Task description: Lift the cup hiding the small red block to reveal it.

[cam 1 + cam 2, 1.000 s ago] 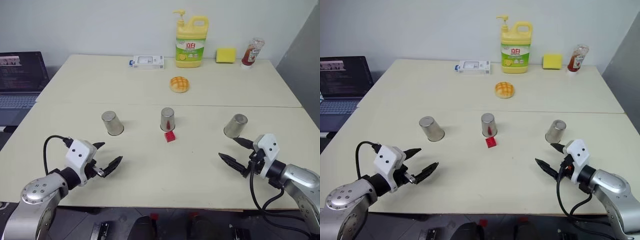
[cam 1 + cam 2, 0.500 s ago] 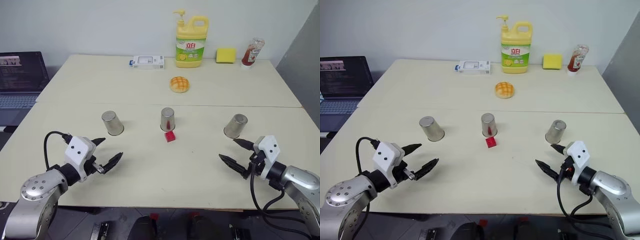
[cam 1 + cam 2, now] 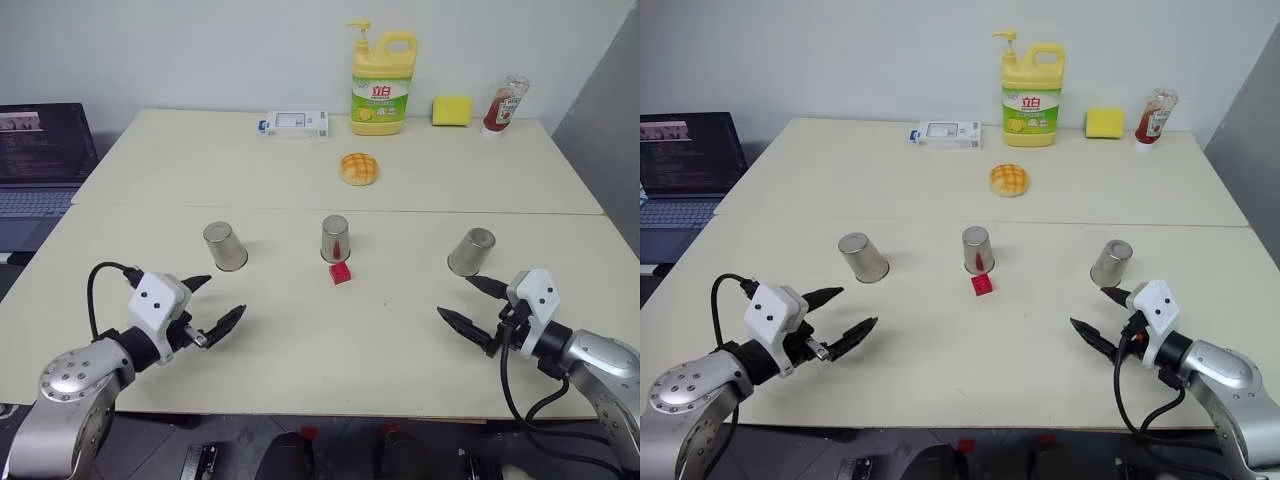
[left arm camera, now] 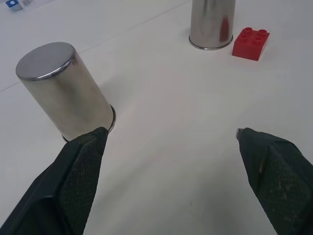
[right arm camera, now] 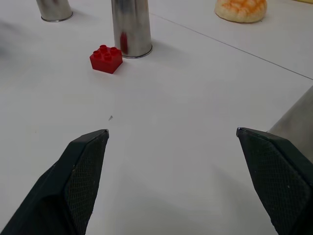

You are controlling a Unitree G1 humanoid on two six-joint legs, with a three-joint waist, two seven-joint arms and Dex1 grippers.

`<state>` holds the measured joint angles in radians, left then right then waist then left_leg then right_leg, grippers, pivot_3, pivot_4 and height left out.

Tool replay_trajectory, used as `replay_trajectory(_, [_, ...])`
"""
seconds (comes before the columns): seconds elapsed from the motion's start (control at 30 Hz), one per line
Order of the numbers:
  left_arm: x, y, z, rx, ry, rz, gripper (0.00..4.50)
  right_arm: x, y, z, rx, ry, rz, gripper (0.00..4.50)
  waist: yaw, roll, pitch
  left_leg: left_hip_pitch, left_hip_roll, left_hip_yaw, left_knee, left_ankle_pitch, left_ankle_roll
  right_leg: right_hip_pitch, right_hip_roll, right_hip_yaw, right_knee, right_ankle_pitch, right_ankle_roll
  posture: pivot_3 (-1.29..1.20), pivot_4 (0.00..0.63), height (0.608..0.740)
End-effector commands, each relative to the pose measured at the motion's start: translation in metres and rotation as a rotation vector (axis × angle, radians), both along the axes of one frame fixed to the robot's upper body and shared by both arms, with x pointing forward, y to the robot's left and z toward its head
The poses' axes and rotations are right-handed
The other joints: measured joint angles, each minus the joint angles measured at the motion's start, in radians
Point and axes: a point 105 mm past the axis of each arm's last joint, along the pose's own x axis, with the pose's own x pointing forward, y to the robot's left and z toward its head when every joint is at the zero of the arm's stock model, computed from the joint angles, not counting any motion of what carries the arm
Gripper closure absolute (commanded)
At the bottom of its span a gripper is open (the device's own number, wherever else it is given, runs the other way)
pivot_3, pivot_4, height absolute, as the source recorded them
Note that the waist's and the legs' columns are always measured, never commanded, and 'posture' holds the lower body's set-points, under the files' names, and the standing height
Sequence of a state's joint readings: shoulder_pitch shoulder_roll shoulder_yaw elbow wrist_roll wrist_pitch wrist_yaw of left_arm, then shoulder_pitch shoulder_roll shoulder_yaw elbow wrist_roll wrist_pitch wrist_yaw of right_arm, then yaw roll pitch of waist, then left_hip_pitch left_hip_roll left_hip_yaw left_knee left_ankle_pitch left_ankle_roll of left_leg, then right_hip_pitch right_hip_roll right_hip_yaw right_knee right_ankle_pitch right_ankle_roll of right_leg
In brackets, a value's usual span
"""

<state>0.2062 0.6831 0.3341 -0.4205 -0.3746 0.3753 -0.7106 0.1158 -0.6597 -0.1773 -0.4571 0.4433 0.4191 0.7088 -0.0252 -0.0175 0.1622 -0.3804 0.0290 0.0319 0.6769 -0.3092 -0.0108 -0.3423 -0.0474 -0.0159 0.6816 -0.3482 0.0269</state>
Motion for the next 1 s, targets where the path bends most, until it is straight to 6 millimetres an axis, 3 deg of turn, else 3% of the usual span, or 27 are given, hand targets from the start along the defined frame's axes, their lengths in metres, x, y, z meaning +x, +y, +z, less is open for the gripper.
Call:
replay_trajectory(0.03, [-0.0029,0.0035,0.0115,0.019,-0.045,-0.006,0.00,0.0007,0.0028,0.0128,-0.013,-0.063,0.020,0.05,0.000,0.000,0.000,0.000,0.000,0.000,0.000,0.000,0.000,0.000,0.000,0.000,0.000,0.000,0.000,0.00,0.150,0.740])
replay_trajectory(1.0, [-0.0063,0.0021,0.0085,0.017,-0.026,-0.025,0.00,0.0030,0.0083,0.0092,-0.009,-0.062,0.036,0.05,0.000,0.000,0.000,0.000,0.000,0.000,0.000,0.000,0.000,0.000,0.000,0.000,0.000,0.000,0.000,0.00,0.150,0.740])
